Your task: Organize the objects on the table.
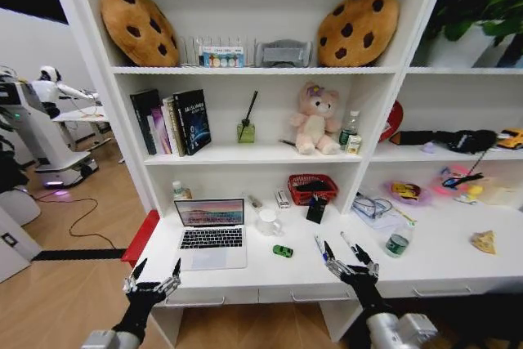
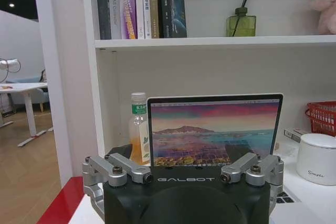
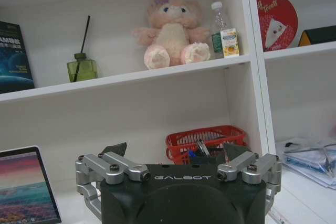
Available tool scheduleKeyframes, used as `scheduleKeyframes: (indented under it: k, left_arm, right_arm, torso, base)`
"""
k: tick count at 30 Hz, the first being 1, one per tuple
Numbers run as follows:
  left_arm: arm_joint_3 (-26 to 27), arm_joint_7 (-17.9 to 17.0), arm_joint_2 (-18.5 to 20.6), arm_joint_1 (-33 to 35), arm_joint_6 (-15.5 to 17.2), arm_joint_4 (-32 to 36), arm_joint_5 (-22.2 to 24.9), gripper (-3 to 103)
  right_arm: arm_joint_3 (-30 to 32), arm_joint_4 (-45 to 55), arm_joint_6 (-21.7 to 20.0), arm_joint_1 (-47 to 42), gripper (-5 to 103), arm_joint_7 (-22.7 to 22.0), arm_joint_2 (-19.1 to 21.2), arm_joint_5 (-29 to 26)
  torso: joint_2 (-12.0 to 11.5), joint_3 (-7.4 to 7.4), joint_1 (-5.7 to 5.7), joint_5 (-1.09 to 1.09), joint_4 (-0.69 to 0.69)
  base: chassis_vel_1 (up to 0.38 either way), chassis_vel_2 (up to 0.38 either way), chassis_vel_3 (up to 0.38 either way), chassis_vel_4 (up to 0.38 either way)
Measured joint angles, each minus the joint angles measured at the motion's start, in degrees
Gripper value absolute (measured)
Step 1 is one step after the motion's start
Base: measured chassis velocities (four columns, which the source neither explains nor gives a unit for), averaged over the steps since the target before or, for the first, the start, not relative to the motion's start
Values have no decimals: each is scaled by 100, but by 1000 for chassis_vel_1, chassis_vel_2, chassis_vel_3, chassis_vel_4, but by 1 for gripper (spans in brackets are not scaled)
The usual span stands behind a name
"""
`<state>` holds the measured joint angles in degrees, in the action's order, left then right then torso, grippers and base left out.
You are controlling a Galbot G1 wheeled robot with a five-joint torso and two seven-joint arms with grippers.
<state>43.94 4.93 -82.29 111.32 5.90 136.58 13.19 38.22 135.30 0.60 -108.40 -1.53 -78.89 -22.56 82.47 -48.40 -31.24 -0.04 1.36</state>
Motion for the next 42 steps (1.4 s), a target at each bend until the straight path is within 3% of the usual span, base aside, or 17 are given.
scheduleKeyframes:
  k: [5, 8, 9, 12, 13, 15, 16, 20, 24, 25, 28, 29, 30, 32, 33, 35, 42]
  left_arm:
    - [244, 54, 571, -214, 38, -105, 122, 97]
    - [439, 200, 1603, -708, 8, -544, 69, 81]
    - [439, 200, 1603, -708, 8, -544, 69, 81]
    - [502, 538, 2509, -1404, -186, -1188, -241, 70]
    - [502, 538, 2509, -1404, -186, -1188, -241, 70]
    - [435, 643, 3453, -1923, -367, -1730, -408, 59]
    - [435, 643, 3453, -1923, -367, -1730, -408, 59]
    - [246, 817, 4274, -2400, -621, -2193, -575, 43]
    - [-516, 1913, 5494, -3663, -1348, -3051, -621, 26]
    - [-516, 1913, 5494, -3663, -1348, -3051, -621, 26]
    - [-1731, 2622, 6036, -5112, -1515, -3631, -470, 10]
    - [-2210, 2833, 6108, -5705, -1520, -3820, -516, 5]
    - [-2210, 2833, 6108, -5705, -1520, -3820, -516, 5]
    - [-3205, 3197, 6070, -6908, -1458, -4104, -702, 0]
    - [-3205, 3197, 6070, -6908, -1458, -4104, -702, 0]
    - [-4052, 3443, 5822, -7871, -1438, -4347, -896, 0]
    - [-5207, 3785, 5098, -9351, -1497, -4802, -1490, 0]
  right_arm:
    - [3, -52, 290, -28, 100, 203, 59, 87]
    - [71, -196, 734, -63, 100, 381, 47, 360]
    - [71, -196, 734, -63, 100, 381, 47, 360]
    - [93, -222, 861, -80, 100, 391, 22, 562]
    - [93, -222, 861, -80, 100, 391, 22, 562]
    - [95, -222, 899, -94, 100, 385, -16, 655]
    - [95, -222, 899, -94, 100, 385, -16, 655]
    - [93, -260, 934, -125, 100, 381, -78, 729]
    - [53, -364, 1043, -228, 100, 417, -183, 868]
    - [53, -364, 1043, -228, 100, 417, -183, 868]
    - [16, -390, 1058, -236, 100, 433, -226, 905]
    - [15, -389, 1058, -236, 100, 434, -228, 905]
    - [15, -389, 1058, -236, 100, 434, -228, 905]
    - [48, -389, 1054, -233, 100, 433, -218, 888]
    - [48, -389, 1054, -233, 100, 433, -218, 888]
    - [90, -424, 1059, -240, 100, 426, -216, 875]
    - [134, -479, 1152, -310, 100, 419, -286, 871]
  torso:
    - [6, 3, 10, 2, -4]
    - [6, 3, 10, 3, -3]
    - [6, 3, 10, 3, -3]
    - [2, 0, 1, 1, -1]
    - [2, 0, 1, 1, -1]
    - [0, -1, -1, 2, -1]
    - [0, -1, -1, 2, -1]
    - [0, -1, -1, 2, -4]
    - [1, 0, 2, 2, -4]
    - [1, 0, 2, 2, -4]
    - [0, -1, 1, 4, -1]
    - [1, -1, 1, 3, -2]
    - [1, -1, 1, 3, -2]
    - [1, -1, 1, 5, -3]
    - [1, -1, 1, 5, -3]
    - [1, 0, 1, 2, -3]
    - [1, 0, 1, 5, -2]
  base:
    - [72, -59, -60, 50]
    - [30, -47, -20, 32]
    - [0, 0, 0, 0]
    - [0, 0, 0, 0]
    - [0, 0, 0, 0]
    - [-27, 8, 7, -13]
    - [0, 0, 0, 0]
    - [0, 0, 0, 0]
    - [0, 0, 0, 0]
    - [0, 0, 0, 0]
    - [0, 0, 0, 0]
    - [0, 0, 0, 0]
    - [0, 0, 0, 0]
    - [0, 0, 0, 0]
    - [0, 0, 0, 0]
    - [0, 0, 0, 0]
    - [0, 0, 0, 0]
